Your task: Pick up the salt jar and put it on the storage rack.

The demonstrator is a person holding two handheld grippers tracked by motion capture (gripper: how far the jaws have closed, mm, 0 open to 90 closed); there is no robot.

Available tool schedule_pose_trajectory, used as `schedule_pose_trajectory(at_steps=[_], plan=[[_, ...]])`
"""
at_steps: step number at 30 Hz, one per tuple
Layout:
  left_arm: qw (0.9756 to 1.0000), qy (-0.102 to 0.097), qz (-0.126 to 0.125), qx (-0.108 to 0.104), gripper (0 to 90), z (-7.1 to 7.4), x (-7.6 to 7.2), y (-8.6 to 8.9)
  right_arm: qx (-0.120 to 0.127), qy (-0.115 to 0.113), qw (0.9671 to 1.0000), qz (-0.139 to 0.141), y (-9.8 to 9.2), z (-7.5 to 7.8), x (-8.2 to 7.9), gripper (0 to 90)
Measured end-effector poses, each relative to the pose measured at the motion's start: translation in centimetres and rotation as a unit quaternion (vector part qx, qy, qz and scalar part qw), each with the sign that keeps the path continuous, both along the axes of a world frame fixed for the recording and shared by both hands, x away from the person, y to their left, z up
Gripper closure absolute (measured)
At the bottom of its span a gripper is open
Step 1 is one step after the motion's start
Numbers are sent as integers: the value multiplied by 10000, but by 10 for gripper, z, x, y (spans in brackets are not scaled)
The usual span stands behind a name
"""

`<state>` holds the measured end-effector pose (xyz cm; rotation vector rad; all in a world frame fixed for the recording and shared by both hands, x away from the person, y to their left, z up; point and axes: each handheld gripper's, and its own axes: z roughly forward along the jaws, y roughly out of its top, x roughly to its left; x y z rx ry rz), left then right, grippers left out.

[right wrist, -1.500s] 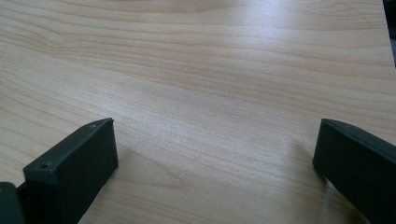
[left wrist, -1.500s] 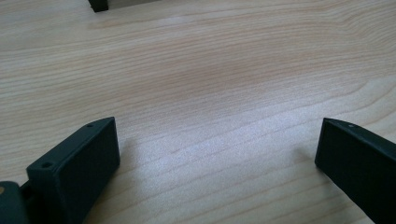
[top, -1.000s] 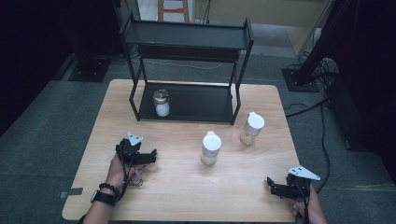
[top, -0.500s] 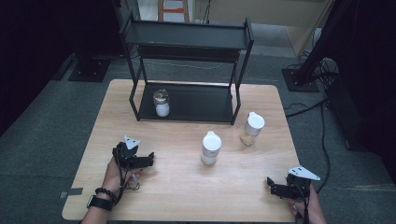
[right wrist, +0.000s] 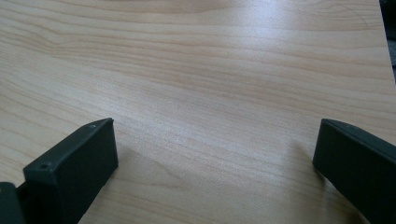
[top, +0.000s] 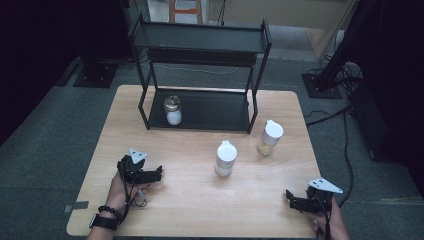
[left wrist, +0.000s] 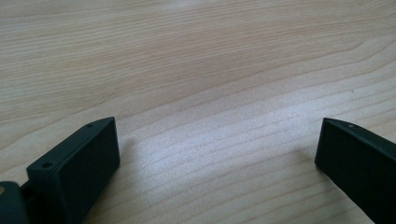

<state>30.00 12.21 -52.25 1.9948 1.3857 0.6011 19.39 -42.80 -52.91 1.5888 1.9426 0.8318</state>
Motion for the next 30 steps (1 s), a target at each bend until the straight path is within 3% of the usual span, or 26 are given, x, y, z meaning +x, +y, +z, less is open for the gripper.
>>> schedule_pose_trajectory(at_steps=[30], plan=[[10000,-4,-71,-9,0,0,-35,27,10,9,10000,-8,0,0,0,0]])
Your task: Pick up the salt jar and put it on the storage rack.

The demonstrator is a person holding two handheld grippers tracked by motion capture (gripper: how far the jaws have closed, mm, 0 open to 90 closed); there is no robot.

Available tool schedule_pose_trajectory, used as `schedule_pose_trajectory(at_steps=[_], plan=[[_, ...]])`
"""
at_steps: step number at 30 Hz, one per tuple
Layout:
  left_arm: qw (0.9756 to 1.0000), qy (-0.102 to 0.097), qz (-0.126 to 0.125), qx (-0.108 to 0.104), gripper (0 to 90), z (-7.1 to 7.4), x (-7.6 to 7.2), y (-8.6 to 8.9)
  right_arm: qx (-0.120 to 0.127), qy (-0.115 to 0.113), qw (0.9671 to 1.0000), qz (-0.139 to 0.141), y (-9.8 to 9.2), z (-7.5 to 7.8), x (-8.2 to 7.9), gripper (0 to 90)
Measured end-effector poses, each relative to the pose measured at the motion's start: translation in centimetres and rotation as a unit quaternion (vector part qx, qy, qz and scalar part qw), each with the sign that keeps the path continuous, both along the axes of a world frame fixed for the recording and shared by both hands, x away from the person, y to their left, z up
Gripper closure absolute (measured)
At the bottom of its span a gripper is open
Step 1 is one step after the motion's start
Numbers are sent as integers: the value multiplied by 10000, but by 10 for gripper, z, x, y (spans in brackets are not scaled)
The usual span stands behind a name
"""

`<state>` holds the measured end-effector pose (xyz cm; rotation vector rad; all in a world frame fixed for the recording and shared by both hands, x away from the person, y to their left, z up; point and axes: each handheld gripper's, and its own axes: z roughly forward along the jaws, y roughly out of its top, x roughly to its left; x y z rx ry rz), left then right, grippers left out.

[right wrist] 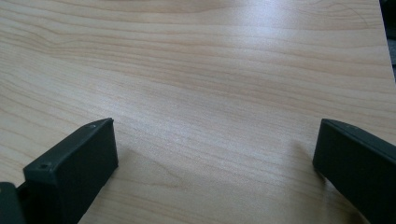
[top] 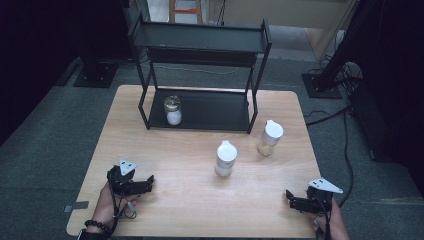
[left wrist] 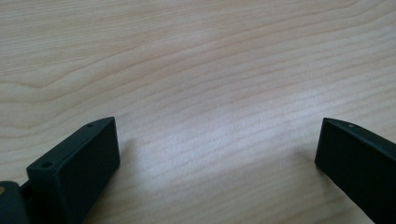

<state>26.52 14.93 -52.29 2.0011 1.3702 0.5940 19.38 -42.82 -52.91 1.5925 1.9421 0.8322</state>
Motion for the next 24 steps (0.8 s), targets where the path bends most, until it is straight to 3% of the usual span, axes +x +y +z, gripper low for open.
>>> schedule_pose_trajectory(at_steps=[24], plan=[[10000,7,-1,-3,0,0,-19,26,-67,-52,10000,-28,1,0,-1,0]])
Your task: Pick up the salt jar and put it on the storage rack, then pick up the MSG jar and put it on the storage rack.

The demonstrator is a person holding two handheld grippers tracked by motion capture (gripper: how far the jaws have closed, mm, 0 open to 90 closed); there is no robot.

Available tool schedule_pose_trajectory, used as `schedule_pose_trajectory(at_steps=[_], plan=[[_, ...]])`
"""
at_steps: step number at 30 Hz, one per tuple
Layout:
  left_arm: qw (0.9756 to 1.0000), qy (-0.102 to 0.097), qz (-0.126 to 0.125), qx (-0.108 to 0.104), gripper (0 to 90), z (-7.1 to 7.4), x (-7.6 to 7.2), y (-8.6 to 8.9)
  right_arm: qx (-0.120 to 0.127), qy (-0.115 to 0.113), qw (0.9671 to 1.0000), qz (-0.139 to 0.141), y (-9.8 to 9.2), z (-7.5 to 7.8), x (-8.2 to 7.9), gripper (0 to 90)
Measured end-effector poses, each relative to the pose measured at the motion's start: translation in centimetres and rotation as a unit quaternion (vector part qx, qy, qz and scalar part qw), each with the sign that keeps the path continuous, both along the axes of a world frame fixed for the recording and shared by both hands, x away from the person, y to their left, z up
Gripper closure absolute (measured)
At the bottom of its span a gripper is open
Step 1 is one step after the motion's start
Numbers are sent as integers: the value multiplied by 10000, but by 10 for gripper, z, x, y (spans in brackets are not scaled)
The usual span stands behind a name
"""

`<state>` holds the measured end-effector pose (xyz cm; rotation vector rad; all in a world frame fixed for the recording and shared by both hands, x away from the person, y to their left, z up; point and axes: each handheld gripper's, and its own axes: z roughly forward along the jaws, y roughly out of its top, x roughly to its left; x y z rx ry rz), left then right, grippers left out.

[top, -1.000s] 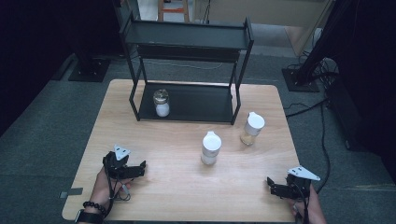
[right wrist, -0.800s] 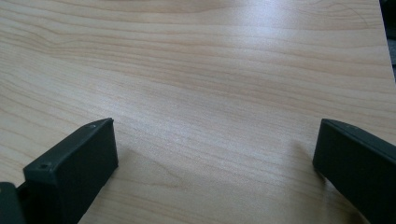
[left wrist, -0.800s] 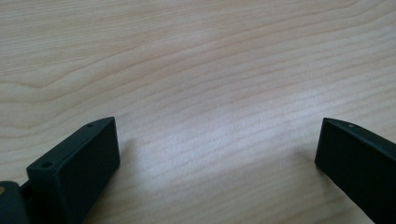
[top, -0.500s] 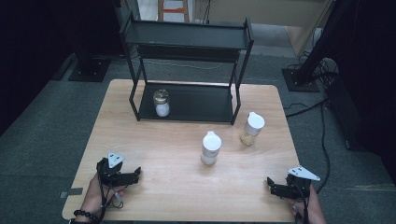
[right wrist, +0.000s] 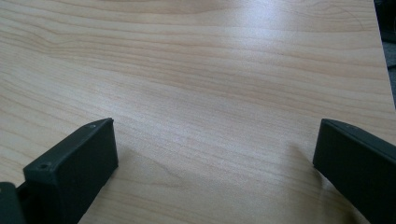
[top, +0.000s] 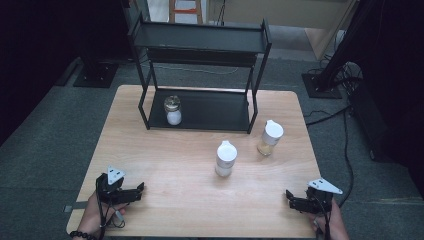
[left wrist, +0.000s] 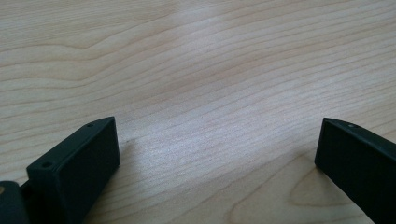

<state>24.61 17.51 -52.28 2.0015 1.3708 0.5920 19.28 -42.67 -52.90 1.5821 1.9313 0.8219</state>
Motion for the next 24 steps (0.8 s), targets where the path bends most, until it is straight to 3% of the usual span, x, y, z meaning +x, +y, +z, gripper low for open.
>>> schedule_pose_trajectory(at_steps=[6,11,24], plan=[[10000,-5,-13,-1,0,0,-4,9,5,1,10000,-5,0,0,0,0],[9999,-1,142,-9,0,0,-6,21,11,6,10000,-6,0,0,0,0],[9999,-7,164,1,0,0,-4,20,-48,-20,10000,47,2,0,-1,0]])
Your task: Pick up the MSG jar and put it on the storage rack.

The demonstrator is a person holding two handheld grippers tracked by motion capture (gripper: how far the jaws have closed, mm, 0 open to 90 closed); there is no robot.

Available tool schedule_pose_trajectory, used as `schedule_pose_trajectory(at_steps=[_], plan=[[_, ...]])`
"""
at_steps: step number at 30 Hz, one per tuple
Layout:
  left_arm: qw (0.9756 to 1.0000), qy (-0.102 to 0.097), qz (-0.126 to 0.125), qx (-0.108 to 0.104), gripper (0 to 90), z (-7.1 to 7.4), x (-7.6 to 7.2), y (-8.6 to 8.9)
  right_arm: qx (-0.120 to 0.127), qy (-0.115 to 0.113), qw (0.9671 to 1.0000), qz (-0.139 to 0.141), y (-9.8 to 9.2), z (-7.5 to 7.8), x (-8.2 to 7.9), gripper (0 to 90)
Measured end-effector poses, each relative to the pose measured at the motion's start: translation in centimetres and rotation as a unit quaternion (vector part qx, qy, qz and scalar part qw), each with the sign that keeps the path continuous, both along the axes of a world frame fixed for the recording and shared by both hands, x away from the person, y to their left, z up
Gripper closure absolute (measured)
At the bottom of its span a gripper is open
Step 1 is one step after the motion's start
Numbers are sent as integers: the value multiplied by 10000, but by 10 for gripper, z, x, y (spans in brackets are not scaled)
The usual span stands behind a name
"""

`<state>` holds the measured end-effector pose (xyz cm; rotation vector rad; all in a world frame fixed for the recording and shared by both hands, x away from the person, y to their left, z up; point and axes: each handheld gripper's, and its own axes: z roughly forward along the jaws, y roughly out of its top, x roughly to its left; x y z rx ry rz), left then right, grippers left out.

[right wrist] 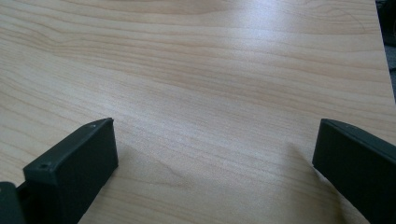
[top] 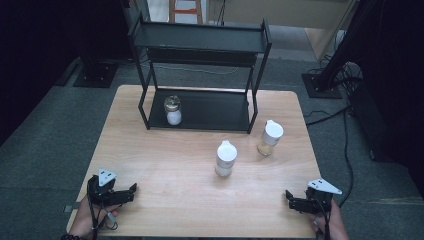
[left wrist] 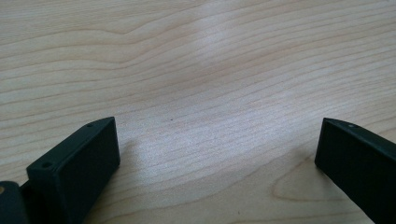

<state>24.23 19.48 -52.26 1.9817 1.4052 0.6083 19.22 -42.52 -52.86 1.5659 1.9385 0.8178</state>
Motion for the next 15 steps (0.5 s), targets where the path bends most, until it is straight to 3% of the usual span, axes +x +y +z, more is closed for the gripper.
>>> schedule_pose_trajectory(at_steps=[7,9,15], plan=[[10000,1,9,2,0,0,0,-1,-259,-8,9996,87,5,3,-1,0],[10000,1,7,-6,0,0,0,-1,-147,64,9998,116,7,5,-1,1],[10000,5,-37,-3,0,0,1,-1,-329,47,9986,419,32,9,-1,1]])
